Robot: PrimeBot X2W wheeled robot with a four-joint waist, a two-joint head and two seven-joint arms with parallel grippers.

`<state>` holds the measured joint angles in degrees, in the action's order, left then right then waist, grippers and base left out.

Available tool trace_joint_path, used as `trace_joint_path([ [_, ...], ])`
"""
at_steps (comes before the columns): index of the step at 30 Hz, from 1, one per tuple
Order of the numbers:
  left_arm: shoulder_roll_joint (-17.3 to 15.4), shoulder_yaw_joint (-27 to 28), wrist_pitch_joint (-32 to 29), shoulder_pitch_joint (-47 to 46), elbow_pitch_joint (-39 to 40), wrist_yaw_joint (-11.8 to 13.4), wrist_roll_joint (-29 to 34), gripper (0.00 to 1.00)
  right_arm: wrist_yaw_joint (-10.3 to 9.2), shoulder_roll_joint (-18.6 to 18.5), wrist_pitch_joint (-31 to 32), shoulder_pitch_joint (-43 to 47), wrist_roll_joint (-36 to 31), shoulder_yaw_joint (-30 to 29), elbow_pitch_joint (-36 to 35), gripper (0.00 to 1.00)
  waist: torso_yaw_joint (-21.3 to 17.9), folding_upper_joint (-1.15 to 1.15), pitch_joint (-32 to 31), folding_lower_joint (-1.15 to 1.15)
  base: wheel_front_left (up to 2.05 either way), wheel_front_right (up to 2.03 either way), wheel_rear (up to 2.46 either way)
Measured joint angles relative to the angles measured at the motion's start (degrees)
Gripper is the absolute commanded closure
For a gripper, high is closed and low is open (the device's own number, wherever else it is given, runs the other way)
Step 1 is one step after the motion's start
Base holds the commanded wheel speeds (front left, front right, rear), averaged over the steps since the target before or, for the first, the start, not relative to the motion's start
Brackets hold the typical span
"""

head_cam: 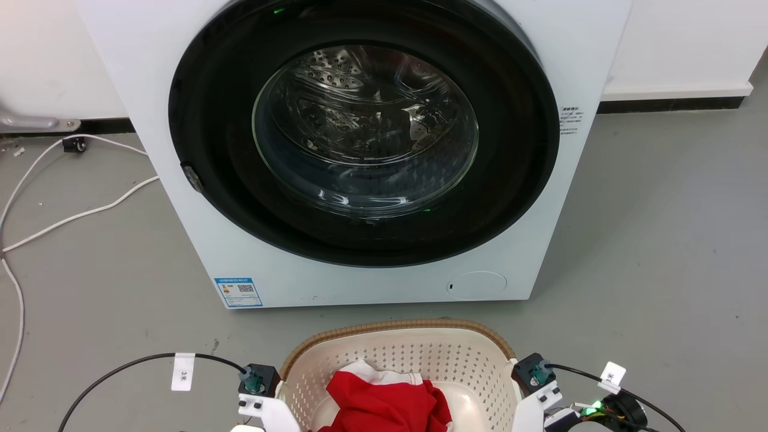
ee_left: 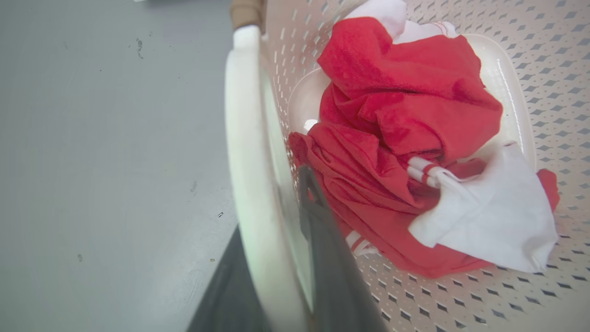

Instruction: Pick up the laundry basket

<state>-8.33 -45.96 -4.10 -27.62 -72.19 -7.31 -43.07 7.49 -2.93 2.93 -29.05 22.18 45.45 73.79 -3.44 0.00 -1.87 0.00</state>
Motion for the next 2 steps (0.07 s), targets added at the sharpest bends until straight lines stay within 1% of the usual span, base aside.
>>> trace_joint_path([
  [2,0.0,-0.3,0.0,0.0,0.0,0.0,-0.1,1.0,0.01,-0.1,0.1,0.0,0.1,0.1,0.0,1.0,0.0,0.0,0.0,0.0,0.0,0.0,0.0],
])
